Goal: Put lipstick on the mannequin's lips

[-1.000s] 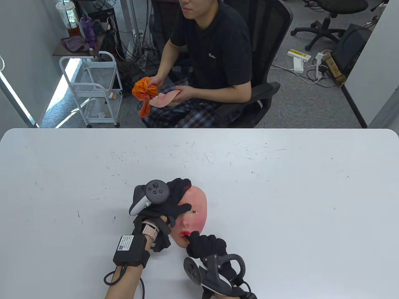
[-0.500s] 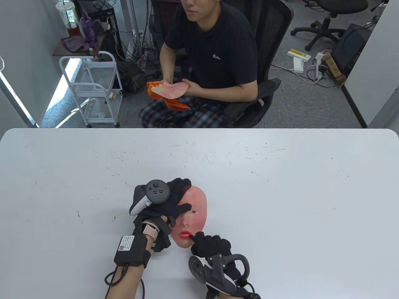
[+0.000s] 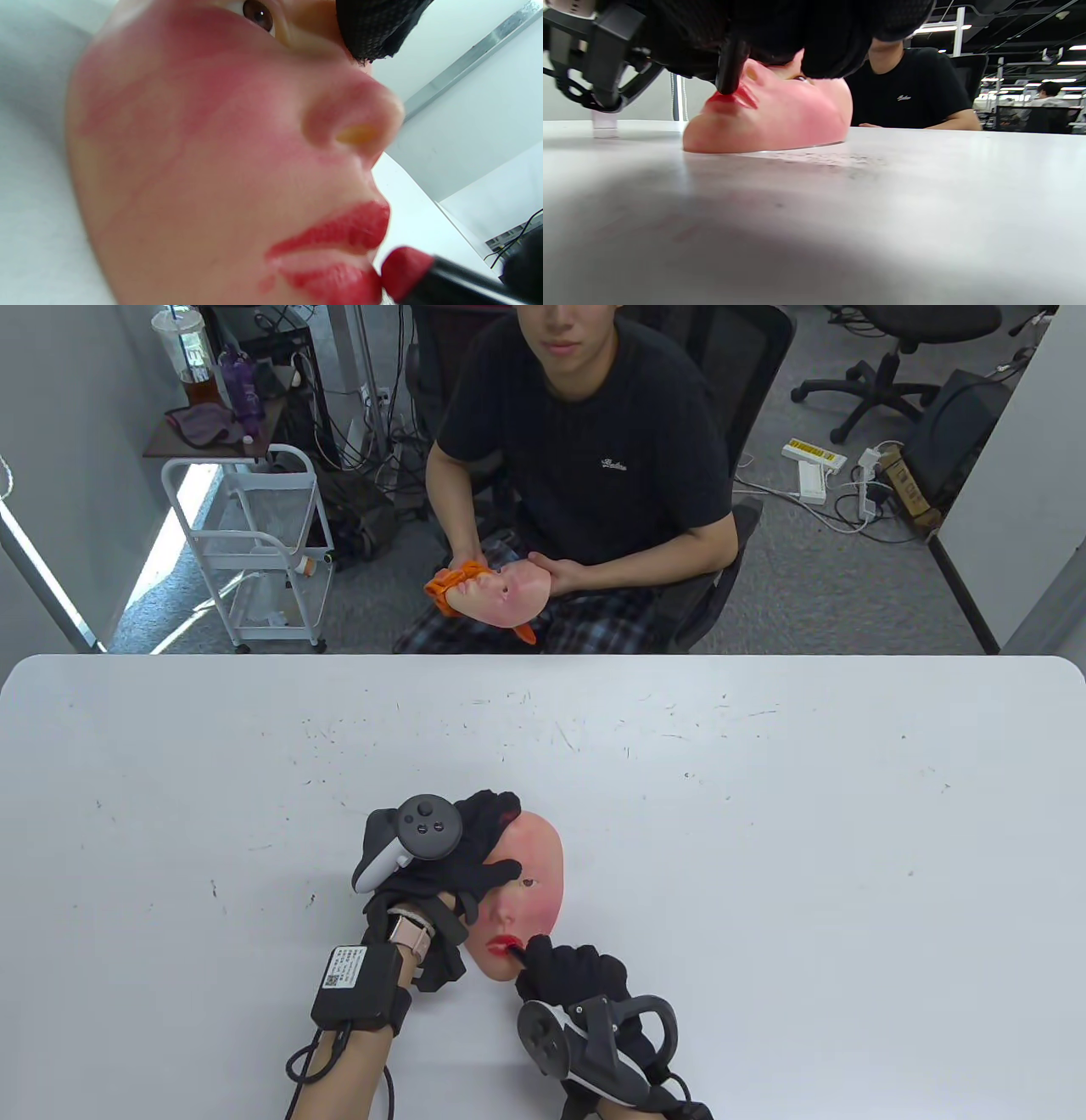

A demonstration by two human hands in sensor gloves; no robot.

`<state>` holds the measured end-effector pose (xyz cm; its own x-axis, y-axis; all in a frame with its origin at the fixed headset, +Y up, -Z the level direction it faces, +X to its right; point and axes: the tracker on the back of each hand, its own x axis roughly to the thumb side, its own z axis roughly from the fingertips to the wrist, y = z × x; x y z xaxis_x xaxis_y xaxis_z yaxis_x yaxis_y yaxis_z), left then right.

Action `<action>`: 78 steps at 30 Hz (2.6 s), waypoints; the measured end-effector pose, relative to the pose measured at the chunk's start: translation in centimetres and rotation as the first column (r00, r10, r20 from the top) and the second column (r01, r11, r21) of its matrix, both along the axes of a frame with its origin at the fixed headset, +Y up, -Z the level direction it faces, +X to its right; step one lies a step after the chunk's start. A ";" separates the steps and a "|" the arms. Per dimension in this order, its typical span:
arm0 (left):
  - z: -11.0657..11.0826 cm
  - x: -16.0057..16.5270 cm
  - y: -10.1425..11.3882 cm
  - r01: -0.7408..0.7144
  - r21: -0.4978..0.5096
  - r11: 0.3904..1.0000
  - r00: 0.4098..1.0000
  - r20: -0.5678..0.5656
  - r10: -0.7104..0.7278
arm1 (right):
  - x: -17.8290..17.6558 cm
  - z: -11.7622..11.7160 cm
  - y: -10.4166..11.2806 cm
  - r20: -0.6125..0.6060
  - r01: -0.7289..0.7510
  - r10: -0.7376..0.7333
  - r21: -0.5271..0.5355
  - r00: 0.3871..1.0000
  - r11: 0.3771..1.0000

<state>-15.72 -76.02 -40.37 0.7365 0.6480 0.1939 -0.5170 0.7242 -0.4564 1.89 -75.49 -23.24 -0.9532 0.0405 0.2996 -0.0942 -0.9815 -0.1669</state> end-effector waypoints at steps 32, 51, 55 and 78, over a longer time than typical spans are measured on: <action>0.0 0.0 -0.1 0.002 -0.002 1.000 1.000 -0.008 -0.002 | 0.8 -0.4 0.0 0.043 -0.002 0.003 -0.019 0.999 1.000; 0.1 0.1 0.0 0.026 -0.008 1.000 0.999 -0.026 -0.026 | 1.2 -0.4 -0.1 0.047 0.047 -0.045 -0.048 0.998 0.998; 0.0 0.2 0.2 0.028 -0.017 0.999 0.999 -0.026 -0.028 | 1.8 -0.1 0.6 0.046 0.142 -0.142 0.004 0.989 0.990; 13.2 0.2 0.4 -0.687 0.100 0.720 0.726 0.046 0.686 | 6.1 -0.5 0.4 0.083 0.917 -0.983 -0.380 0.167 0.124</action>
